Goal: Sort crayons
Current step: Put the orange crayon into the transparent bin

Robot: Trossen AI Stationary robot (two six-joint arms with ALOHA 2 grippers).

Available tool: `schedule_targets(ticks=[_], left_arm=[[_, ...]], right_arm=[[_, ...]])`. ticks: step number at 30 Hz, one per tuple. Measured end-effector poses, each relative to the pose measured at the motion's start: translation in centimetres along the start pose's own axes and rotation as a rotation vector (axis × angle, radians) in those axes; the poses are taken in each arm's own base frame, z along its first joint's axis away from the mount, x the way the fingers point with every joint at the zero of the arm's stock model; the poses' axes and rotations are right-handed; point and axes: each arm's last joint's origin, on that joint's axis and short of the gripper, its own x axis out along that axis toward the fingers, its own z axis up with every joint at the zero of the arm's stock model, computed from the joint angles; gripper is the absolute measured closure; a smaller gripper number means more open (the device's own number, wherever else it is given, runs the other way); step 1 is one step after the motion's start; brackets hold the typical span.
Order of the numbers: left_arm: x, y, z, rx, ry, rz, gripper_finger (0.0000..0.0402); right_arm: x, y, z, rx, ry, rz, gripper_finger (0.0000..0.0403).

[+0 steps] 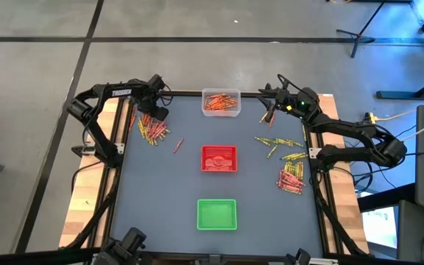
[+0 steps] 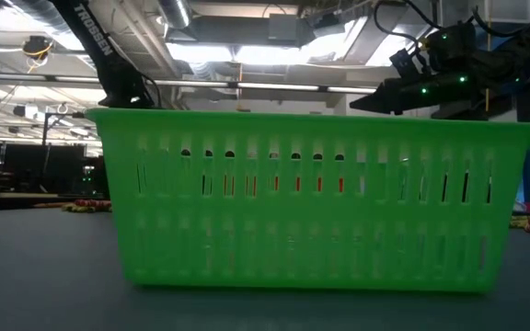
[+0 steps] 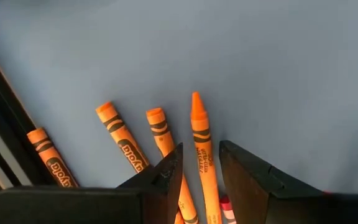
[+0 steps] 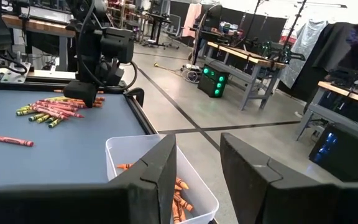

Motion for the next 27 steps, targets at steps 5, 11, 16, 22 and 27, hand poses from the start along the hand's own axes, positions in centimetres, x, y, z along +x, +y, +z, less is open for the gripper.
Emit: schedule_targets(ticks=[5, 11, 16, 22, 27], left_arm=[[0.0, 0.0, 0.0, 0.038, 0.003, -0.010, 0.0317], [0.1, 0.0, 0.0, 0.081, -0.001, -0.008, 0.0373], [-0.1, -0.2, 0.2, 0.104, -0.017, 0.007, 0.0396], [-1.5, -0.8, 1.8, 0.119, -0.094, 0.007, 0.0389], [-3.5, -2.0, 3.2, 0.143, -0.170, -0.004, 0.0389]], right_arm=[[0.0, 0.0, 0.0, 0.001, 0.000, 0.000, 0.0279], [0.0, 0.0, 0.0, 0.020, 0.000, 0.000, 0.0279], [0.0, 0.0, 0.0, 0.020, 0.000, 0.000, 0.0279], [0.0, 0.0, 0.0, 0.019, 0.000, 0.000, 0.0279], [0.0, 0.0, 0.0, 0.019, 0.000, 0.000, 0.0279]])
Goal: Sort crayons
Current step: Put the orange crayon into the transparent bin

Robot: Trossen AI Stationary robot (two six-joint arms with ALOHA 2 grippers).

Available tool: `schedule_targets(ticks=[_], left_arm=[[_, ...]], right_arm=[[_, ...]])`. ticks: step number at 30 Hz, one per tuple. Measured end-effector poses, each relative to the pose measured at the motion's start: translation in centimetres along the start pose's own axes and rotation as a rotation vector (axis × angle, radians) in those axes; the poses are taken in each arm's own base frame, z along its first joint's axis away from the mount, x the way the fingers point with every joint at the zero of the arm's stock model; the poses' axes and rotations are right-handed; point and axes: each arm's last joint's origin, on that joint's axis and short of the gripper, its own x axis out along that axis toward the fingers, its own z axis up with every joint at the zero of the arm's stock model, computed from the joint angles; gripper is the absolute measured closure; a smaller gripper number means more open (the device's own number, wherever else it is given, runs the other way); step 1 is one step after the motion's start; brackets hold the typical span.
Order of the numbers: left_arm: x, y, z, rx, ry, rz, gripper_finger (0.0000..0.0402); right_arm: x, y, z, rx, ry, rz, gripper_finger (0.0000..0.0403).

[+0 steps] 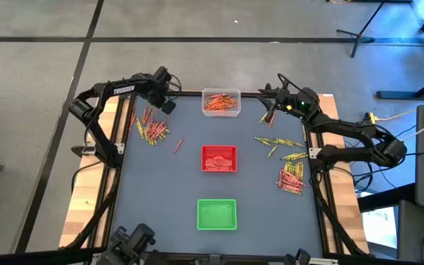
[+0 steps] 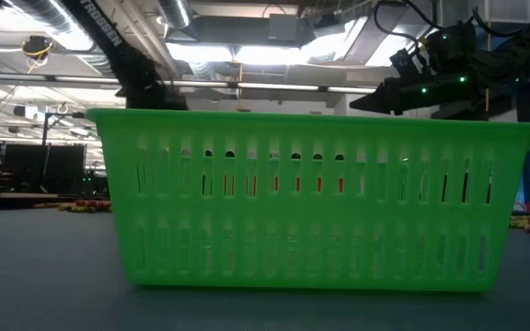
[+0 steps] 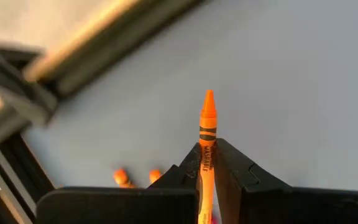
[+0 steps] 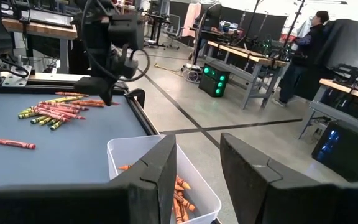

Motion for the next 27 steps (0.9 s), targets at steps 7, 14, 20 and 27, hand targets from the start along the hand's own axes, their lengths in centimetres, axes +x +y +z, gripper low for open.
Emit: schedule_targets(ticks=[7, 14, 20, 27], left_arm=[[-3.4, -2.1, 3.0, 0.081, -0.143, -0.026, 0.0389], [-7.5, -5.2, 5.8, 0.210, -0.362, -0.096, 0.0389], [-9.4, -8.3, 7.0, 0.395, -0.588, -0.210, 0.0388], [-10.1, -10.6, 7.9, 0.443, -0.763, -0.260, 0.0388]], right_arm=[[0.0, 0.0, 0.0, 0.007, 0.000, 0.000, 0.0279], [0.0, 0.0, 0.0, 0.008, 0.000, 0.000, 0.0279], [0.0, 0.0, 0.0, 0.008, 0.000, 0.000, 0.0279], [0.0, 0.0, 0.1, 0.006, -0.005, -0.001, 0.0279]])
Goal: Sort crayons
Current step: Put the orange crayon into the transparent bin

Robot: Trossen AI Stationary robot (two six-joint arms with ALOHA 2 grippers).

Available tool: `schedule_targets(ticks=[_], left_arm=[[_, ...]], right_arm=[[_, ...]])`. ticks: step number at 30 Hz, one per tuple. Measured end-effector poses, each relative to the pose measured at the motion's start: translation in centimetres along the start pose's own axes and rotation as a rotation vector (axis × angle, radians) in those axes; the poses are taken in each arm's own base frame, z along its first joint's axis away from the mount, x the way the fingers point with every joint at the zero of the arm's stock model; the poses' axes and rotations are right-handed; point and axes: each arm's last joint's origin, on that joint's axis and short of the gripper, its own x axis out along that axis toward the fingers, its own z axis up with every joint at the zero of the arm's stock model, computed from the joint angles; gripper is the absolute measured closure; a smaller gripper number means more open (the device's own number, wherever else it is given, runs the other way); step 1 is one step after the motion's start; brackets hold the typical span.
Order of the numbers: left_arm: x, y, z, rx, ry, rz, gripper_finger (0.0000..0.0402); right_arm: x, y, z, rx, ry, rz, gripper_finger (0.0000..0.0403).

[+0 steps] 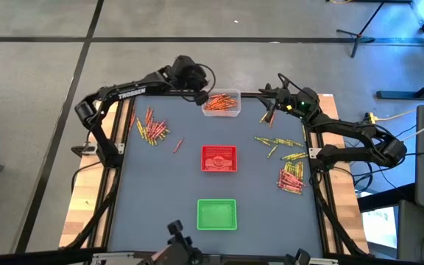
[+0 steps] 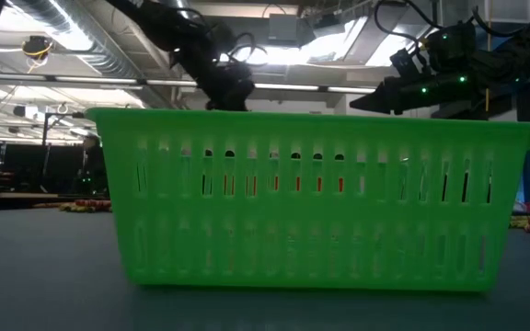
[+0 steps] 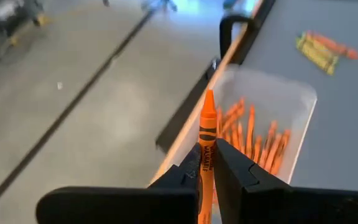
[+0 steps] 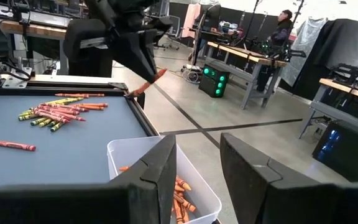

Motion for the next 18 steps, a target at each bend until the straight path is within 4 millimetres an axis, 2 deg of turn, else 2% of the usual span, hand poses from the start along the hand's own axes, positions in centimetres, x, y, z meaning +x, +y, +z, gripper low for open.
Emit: schedule_targets(ticks=[5, 10, 18], left_arm=[[2.1, -0.4, -0.3, 0.004, -0.040, -0.029, 0.0388], [4.0, -0.6, -1.1, 0.002, 0.008, -0.057, 0.0388], [7.1, -0.5, 0.2, -0.010, 0.091, -0.122, 0.0388]], right_arm=[[0.0, 0.0, 0.2, 0.015, -0.019, -0.002, 0.0279], [0.0, 0.0, 0.2, 0.017, -0.024, -0.002, 0.0279], [0.0, -0.1, 0.3, 0.015, -0.027, -0.007, 0.0279]])
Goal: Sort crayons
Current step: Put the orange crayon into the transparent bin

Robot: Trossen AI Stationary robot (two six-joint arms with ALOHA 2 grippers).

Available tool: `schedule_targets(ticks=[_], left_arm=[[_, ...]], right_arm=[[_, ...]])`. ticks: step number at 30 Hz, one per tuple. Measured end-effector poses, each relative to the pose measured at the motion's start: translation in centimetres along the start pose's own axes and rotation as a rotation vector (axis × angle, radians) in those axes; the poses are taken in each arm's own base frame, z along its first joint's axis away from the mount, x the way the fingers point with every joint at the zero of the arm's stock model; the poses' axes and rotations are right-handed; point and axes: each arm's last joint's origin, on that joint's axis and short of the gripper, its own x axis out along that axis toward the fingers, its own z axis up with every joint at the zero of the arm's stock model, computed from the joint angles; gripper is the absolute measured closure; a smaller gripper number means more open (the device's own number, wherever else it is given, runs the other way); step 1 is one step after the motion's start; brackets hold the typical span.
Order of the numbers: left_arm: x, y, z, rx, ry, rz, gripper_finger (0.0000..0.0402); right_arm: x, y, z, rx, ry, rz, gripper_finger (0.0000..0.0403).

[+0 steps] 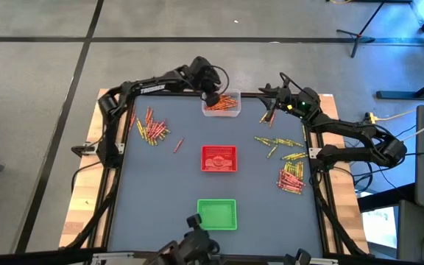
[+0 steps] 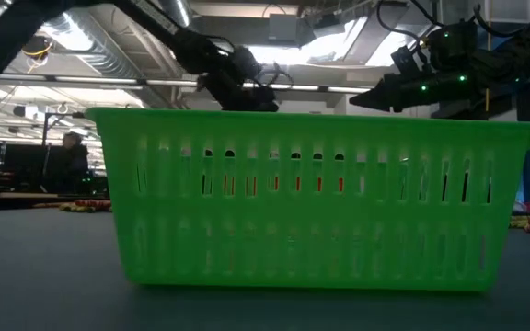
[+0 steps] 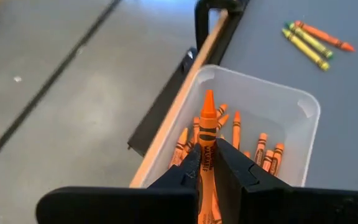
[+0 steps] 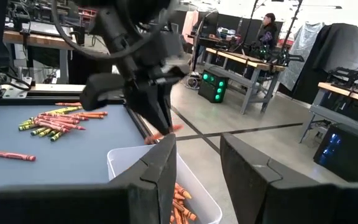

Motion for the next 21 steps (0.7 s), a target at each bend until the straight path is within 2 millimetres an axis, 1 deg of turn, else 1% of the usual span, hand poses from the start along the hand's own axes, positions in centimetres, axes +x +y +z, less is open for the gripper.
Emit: schedule_targets(ticks=[5, 9, 16, 18, 21], left_arm=[[2.6, 0.3, 0.0, -0.009, 0.089, -0.021, 0.0388], [3.9, 0.2, -0.8, -0.014, 0.142, -0.032, 0.0388], [4.3, 0.0, -1.7, -0.017, 0.184, -0.040, 0.0386], [4.3, -0.2, -1.7, -0.015, 0.184, -0.042, 0.0380], [4.3, -0.4, -1.6, -0.034, 0.186, -0.009, 0.0359]], right_arm=[[0.0, 0.0, 0.0, 0.001, 0.004, 0.001, 0.0279], [0.0, 0.0, -0.1, 0.003, 0.010, 0.002, 0.0279], [0.0, 0.0, -0.1, 0.004, 0.011, 0.003, 0.0279], [0.0, 0.0, -0.1, 0.004, 0.011, 0.003, 0.0279], [0.0, 0.0, -0.1, 0.004, 0.011, 0.003, 0.0279]])
